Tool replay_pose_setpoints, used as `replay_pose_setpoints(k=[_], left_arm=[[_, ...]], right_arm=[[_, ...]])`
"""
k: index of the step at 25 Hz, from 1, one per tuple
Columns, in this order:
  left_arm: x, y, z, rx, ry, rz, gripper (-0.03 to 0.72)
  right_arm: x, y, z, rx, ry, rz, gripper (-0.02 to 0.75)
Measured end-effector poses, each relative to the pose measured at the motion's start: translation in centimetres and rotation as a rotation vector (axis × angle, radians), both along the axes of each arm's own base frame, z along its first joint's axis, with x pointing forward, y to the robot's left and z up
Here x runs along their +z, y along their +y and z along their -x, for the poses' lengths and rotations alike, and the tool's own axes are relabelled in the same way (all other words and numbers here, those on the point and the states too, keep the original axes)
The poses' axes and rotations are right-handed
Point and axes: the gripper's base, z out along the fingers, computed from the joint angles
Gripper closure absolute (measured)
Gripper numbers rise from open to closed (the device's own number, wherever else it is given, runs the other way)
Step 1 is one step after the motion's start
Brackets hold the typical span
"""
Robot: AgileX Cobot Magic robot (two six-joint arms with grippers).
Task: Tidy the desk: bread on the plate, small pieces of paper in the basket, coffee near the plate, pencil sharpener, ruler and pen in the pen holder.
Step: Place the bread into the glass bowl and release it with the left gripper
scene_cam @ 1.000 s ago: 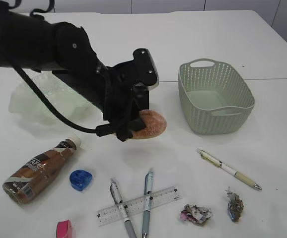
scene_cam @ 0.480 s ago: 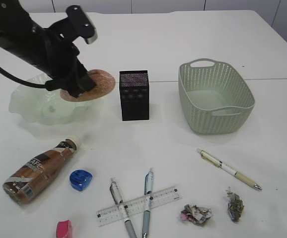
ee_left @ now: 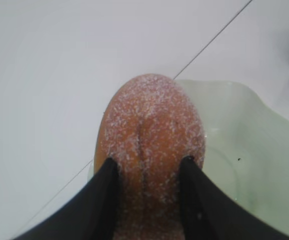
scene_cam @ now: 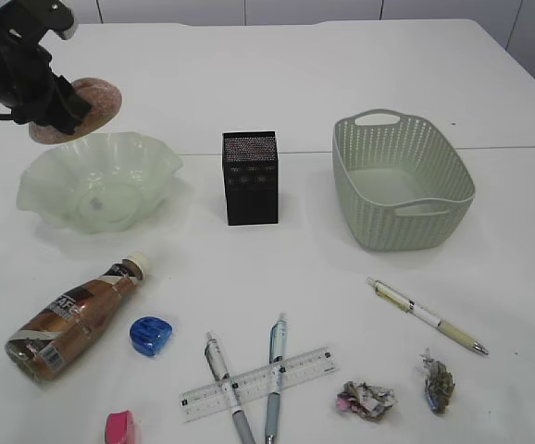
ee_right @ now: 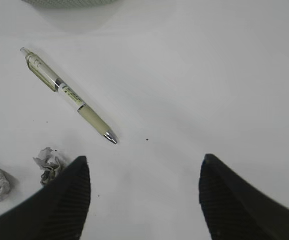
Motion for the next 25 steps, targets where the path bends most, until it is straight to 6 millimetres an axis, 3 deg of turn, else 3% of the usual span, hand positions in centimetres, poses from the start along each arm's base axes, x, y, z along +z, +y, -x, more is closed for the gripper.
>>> replay_pose_setpoints(k=[6,11,16,22,25], left_arm=[[-3.5,0.4,-1.0,0.04,0.079,0.035,0.381],[-5.4,0.1,-1.5,0.073,0.124,0.084,0.27],[-5.6,0.0,-1.4,0.077,0.133,0.095,0.101],[-5.5,-0.2,-1.2,0.083,0.154,0.127,0.08],[-4.3,-0.7,-0.2,0.066,0.221,0.175,0.09]], right_arm=[[0.0,0.0,0.0,0.0,0.0,0.0,0.239],[0.0,0.0,0.0,0.0,0.0,0.0,0.239],[0.0,0.0,0.0,0.0,0.0,0.0,0.239],[0.0,0.0,0.0,0.0,0.0,0.0,0.239],[0.0,-0.1,0.0,0.003,-0.002,0.007,0.239]])
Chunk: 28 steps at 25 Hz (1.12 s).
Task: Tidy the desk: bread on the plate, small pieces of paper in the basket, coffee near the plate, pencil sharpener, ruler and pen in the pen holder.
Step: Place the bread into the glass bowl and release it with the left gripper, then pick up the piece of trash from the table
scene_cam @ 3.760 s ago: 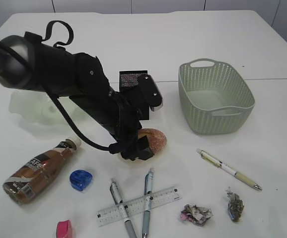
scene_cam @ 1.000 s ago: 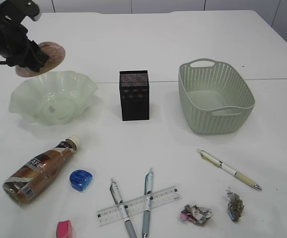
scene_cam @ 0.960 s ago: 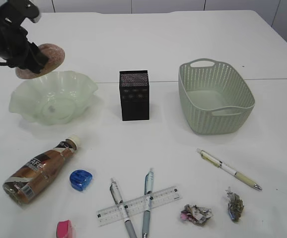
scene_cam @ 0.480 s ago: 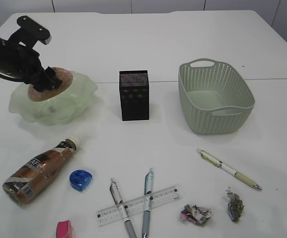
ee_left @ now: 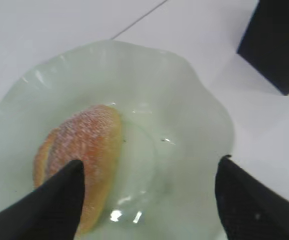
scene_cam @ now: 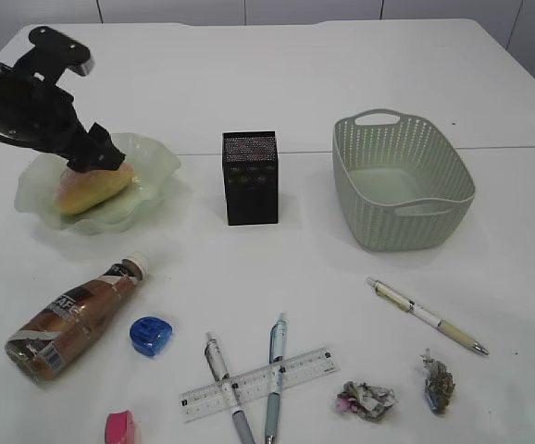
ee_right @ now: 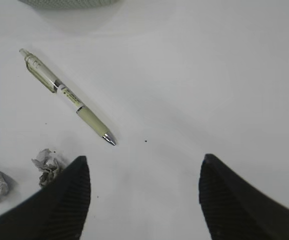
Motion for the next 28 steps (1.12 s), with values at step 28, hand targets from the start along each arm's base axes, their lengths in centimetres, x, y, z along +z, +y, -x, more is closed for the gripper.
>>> replay_pose_setpoints(k=[28], left_arm=[[10.4,1.0,14.1,0.43,0.451,0.079,0.202]], right_arm=[[-1.3,9.6,2.8,0.407,0.171,-0.036,0.239]])
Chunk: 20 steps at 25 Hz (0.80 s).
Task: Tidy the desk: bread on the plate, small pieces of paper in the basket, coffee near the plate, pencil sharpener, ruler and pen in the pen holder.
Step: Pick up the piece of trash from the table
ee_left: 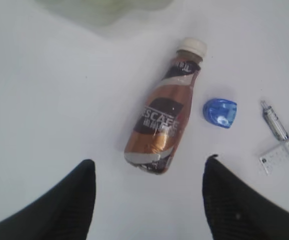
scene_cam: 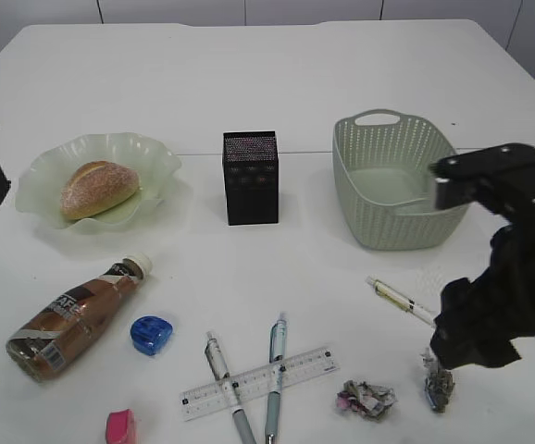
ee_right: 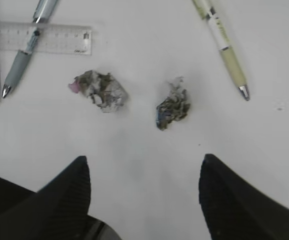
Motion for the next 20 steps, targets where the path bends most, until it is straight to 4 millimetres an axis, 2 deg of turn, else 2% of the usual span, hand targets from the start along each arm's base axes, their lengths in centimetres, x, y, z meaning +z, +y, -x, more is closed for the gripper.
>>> replay_pose_setpoints(k=[4,8,14,20], left_arm=[[-0.3,0.4,2.2,0.003,0.022,0.003,0.202],[-0.7,0.6,3.4,0.001,0.094,-0.005,0.202],[-0.8,0.7,4.0,-0.004,0.156,-0.013,0.202],[-0.8,0.6,4.0,-0.004,0.164,-0.006,0.202]], right_arm=[[-1.3,2.0,-0.3,0.068,0.052,0.026,0.239],[-2.2,3.7,-1.6,0.102,0.082,0.043,0.239],[-5.0,6.0,-2.9,0.15,0.155,0.092,0.239],[-8.2,7.1,-3.7,0.179,0.199,0.142,0.239]])
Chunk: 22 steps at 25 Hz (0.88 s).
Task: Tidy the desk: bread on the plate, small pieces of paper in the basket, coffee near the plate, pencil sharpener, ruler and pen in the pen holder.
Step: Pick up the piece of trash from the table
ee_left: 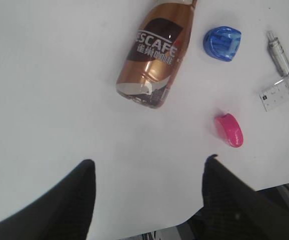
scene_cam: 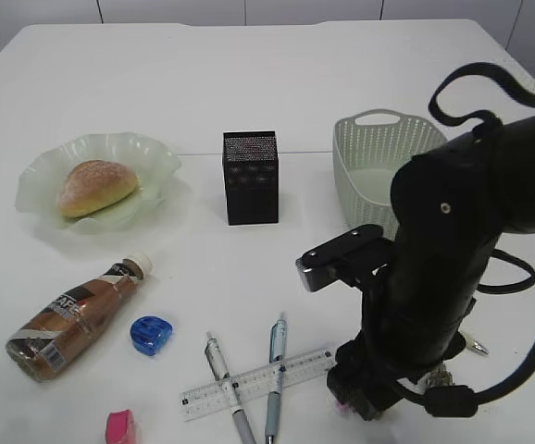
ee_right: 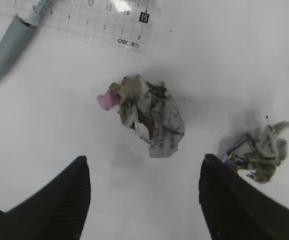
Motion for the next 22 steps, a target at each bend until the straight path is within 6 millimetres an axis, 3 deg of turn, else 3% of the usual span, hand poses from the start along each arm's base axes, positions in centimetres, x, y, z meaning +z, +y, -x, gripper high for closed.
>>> replay_pose_setpoints(k=[11,22], left_arm=[[0.0,-0.2,-0.2,0.009,-0.026,0.027,0.202],[-0.2,-0.3,-0.4,0.014,-0.05,0.033,0.202]], right_arm=[[-1.7,1.3,-1.9,0.002,-0.008,0.003,0.239],[-4.2,1.6,-1.9,0.016,0.048,0.048,0.239]])
